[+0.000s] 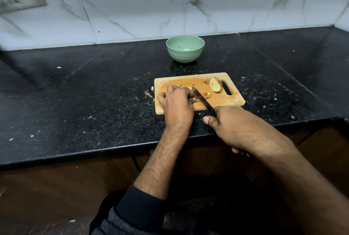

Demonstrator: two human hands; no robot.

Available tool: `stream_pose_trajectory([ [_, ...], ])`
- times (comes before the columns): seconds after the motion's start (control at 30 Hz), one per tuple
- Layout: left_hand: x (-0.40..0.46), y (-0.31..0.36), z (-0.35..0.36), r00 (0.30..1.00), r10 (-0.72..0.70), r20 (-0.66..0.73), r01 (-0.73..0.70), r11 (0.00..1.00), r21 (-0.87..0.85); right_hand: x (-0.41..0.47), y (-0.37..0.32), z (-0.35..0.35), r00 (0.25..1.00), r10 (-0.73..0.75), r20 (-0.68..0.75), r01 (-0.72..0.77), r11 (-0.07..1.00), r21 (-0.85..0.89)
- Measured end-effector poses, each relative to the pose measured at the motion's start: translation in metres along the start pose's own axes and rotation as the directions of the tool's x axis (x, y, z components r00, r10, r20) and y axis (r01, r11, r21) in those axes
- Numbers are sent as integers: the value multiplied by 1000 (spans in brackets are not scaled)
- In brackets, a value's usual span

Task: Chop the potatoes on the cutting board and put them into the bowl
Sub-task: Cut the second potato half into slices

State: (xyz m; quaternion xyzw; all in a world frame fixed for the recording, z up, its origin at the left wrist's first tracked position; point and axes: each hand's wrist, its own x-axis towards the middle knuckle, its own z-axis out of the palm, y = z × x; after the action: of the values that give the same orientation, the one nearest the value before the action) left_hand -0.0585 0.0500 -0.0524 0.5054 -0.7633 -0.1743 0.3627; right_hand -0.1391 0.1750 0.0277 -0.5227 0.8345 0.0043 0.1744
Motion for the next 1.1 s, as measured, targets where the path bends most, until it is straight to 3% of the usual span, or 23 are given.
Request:
stream_pose_trajectory([
  [0.23, 0, 2, -4, 999, 36, -1, -36, 999, 11, 41, 13, 31, 995, -58, -80, 55, 998, -31],
  [0.4, -1, 3, -5, 999, 38, -11, -38, 999, -7, 53, 19, 38, 996, -66, -62, 64, 997, -36],
  [0.6, -3, 4, -6, 999, 44, -32, -44, 999, 9, 9, 11, 20, 996, -55, 77, 59, 997, -53],
  [0.77, -3, 5, -6, 998, 53, -45, -52, 998, 17, -31, 10, -6, 972, -14, 233, 6, 999, 37],
  [1.0, -2, 6, -7, 995, 102, 2, -102, 995, -6, -38, 30, -9, 1000, 27, -4, -25, 971, 239],
  [1.1, -3, 6, -5, 990, 143, 20, -142, 990, -13, -31, 38, -3, 995, 24, -97, 0, 972, 234],
])
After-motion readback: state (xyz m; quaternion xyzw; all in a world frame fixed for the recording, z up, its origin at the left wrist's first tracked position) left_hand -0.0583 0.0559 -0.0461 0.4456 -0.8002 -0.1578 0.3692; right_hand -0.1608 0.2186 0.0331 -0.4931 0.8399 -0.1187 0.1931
